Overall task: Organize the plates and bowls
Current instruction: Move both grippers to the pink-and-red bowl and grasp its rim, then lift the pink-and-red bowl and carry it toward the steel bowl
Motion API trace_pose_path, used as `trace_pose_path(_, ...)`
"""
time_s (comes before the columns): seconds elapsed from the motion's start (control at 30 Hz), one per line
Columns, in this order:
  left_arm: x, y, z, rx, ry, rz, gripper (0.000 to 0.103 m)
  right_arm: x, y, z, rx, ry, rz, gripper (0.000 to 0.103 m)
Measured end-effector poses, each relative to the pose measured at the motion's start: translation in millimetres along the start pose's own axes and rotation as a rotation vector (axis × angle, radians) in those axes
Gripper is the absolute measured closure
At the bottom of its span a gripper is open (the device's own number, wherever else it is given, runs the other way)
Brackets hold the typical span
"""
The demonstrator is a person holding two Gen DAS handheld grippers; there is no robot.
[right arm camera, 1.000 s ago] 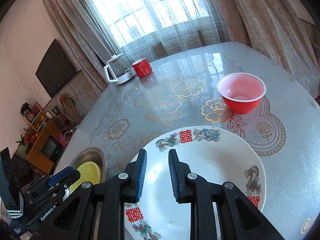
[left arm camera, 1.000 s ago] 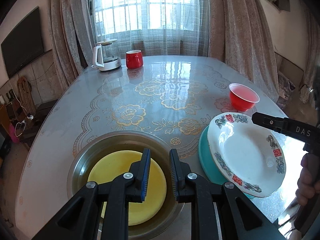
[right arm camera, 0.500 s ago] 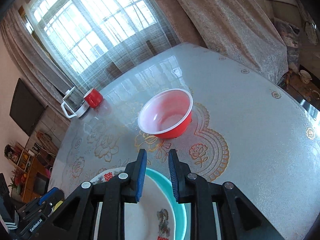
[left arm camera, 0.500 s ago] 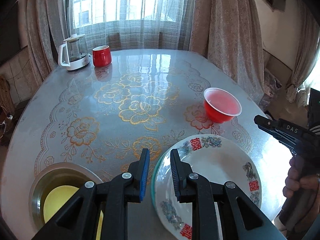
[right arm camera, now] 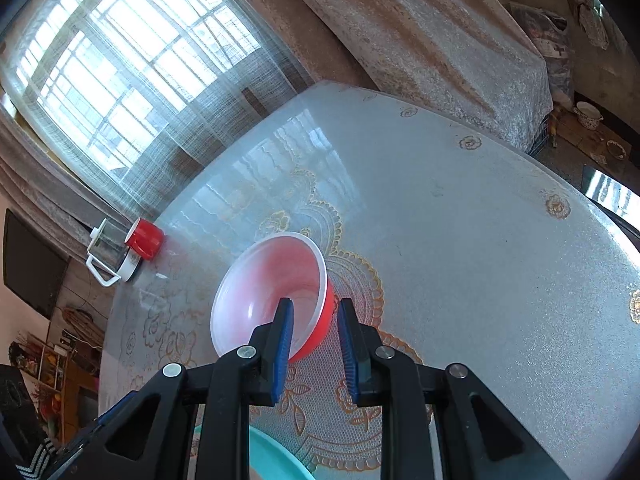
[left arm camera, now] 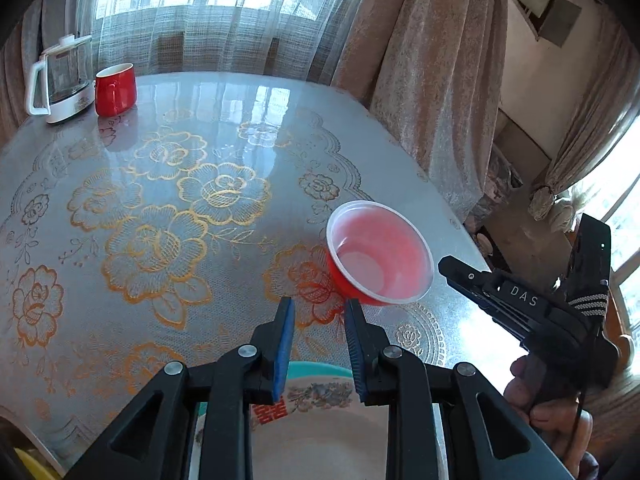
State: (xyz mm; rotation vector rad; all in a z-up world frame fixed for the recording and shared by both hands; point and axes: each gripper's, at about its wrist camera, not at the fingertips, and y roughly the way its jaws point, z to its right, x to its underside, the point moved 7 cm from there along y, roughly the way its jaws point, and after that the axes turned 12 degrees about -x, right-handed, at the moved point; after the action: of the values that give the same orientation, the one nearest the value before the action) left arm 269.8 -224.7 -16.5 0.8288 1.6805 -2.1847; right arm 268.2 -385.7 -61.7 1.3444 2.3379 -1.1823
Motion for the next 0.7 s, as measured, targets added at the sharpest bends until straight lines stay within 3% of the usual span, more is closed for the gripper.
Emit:
trace_pose_path(0.13,-8,28,8,0.004,-0.037,-0.043,0.077,1,12,1,0.014,-0.006,-0.02,0.081)
trace_pose_path(0.27,-8,50,8,-0.02,-0.073,-0.082,0.077,5,21,7,0.03,0.006,-0.038,0.09)
trace_pose_path(0.47,-5,69,8,0.008,-0.135,-0.137,0.079,6,22,6,0.017,0.011,-0.046,0.09)
trace_pose_path(0.53,-4,74,11,0.018,-0.138,-0.156,0.096,8,23,5,0.022,0.007,-0.056,0.09)
trace_pose_path(0.7,2,74,12,0.033,-0.149,-0.175,0.099,11,22,1,0.023,-0.006,-0.073,0.091)
